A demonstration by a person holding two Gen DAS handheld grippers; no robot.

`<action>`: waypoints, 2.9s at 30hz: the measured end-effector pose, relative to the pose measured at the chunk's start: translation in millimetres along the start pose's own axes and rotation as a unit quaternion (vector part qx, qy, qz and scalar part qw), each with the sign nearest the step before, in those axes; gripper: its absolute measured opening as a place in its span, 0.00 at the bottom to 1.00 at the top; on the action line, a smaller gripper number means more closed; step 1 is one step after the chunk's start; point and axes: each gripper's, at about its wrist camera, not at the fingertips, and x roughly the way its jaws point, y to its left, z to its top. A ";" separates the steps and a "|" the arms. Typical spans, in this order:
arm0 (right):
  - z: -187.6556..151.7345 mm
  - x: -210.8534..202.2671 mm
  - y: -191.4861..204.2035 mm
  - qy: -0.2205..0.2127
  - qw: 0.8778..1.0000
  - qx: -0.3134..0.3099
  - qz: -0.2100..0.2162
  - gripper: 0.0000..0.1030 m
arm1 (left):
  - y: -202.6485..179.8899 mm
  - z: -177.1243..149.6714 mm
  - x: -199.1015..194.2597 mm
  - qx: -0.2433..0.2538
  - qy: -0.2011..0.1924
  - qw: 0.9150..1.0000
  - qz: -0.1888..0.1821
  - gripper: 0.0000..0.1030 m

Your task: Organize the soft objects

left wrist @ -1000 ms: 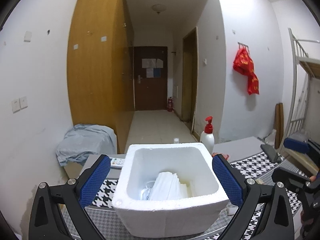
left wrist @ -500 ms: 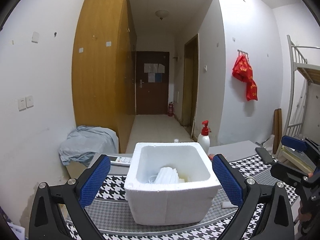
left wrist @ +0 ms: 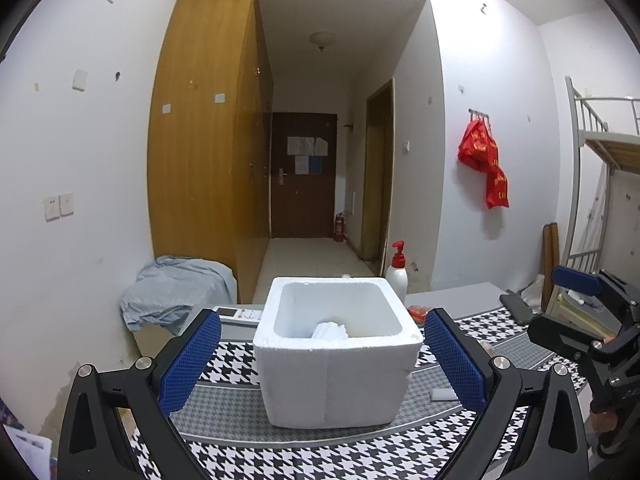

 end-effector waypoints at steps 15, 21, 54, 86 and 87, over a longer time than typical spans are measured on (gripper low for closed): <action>-28.0 -9.3 9.8 -0.005 1.000 -0.013 0.002 1.00 | -5.0 -35.3 -12.4 -0.007 -0.008 1.000 0.008 0.99; -44.5 -9.7 10.3 0.005 1.000 -0.011 0.005 1.00 | -8.1 -51.6 -12.3 -0.005 -0.011 1.000 -0.004 0.99; -97.1 12.9 -9.6 0.065 0.998 0.013 0.002 1.00 | -12.3 -103.0 15.9 -0.031 0.027 0.999 -0.017 0.99; -143.9 -2.1 -98.9 0.103 0.985 0.102 -0.092 1.00 | -103.0 -108.3 78.7 0.057 0.108 0.982 -0.144 0.99; -145.2 -2.8 -102.0 0.103 0.985 0.105 -0.094 1.00 | -105.7 -108.2 80.3 0.059 0.111 0.981 -0.146 0.99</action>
